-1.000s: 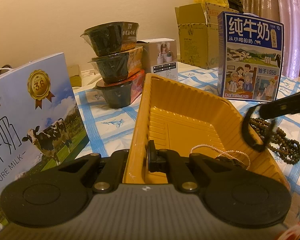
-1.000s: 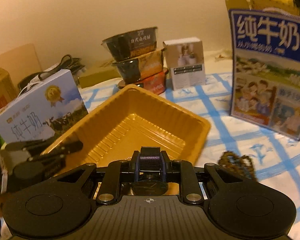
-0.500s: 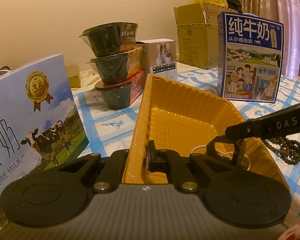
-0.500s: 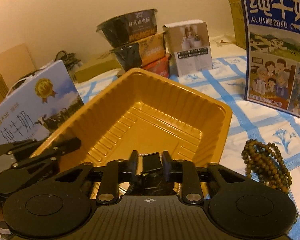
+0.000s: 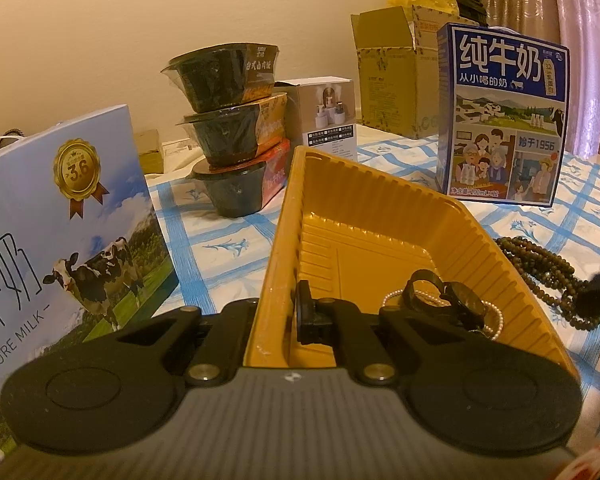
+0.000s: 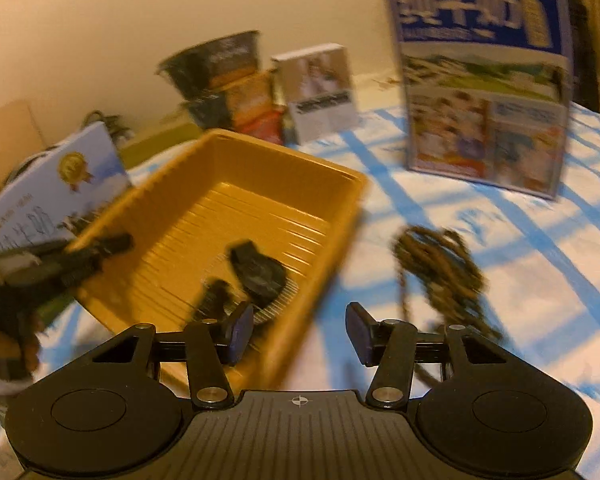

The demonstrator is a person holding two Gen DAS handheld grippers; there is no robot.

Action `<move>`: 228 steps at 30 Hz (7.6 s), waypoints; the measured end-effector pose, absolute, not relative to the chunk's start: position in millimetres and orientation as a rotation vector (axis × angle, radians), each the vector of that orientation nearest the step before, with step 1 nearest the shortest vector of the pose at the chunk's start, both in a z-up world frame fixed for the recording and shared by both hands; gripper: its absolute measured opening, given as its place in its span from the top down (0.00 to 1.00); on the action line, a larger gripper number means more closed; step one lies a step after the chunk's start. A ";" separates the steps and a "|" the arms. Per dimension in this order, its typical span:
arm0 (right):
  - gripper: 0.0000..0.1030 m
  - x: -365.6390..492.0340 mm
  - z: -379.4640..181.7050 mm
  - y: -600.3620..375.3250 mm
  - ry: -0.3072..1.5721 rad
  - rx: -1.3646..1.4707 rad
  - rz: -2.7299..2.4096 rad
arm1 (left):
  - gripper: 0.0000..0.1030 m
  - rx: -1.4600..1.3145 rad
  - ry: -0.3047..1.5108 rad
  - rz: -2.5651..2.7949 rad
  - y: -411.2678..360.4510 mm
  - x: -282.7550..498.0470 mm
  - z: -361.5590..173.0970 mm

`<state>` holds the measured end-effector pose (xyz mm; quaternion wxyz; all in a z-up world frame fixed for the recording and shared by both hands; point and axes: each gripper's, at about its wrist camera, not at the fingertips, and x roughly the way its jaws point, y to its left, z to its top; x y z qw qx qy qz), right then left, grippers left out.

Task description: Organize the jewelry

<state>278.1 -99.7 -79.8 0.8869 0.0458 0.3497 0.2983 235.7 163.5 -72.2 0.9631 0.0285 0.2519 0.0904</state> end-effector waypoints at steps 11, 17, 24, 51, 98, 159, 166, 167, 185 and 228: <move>0.50 268.5 -91.5 -161.5 0.778 0.065 0.470 | 0.96 0.065 0.512 0.187 162.4 236.6 -71.5; 0.50 265.2 -92.8 -176.8 0.786 0.046 0.418 | 0.96 0.068 0.515 0.188 162.5 236.7 -71.5; 0.50 266.4 -92.8 -181.2 0.786 0.023 0.398 | 0.96 0.075 0.516 0.188 162.0 236.4 -71.7; 0.50 273.3 -94.5 -183.1 0.787 0.007 0.393 | 0.96 0.078 0.516 0.186 161.1 236.5 -71.3; 0.94 256.6 -110.4 -194.0 0.820 0.079 0.432 | 0.96 0.078 0.519 0.187 162.1 236.0 -71.8; 0.27 285.9 -42.9 -50.2 0.702 0.286 0.766 | 0.96 0.070 0.517 0.185 162.3 236.1 -71.4; 0.20 278.7 -56.2 -101.9 0.760 0.161 0.605 | 0.96 0.067 0.516 0.186 162.3 236.2 -71.5; 0.20 277.7 -58.8 -109.8 0.764 0.144 0.584 | 0.96 0.067 0.516 0.186 162.3 236.1 -71.5; 0.21 299.3 -83.5 -205.3 0.839 0.215 0.407 | 0.96 0.069 0.517 0.187 162.9 236.4 -71.6; 0.93 364.4 -39.0 -178.9 0.620 0.103 0.562 | 0.96 0.089 0.528 0.187 161.2 238.4 -71.7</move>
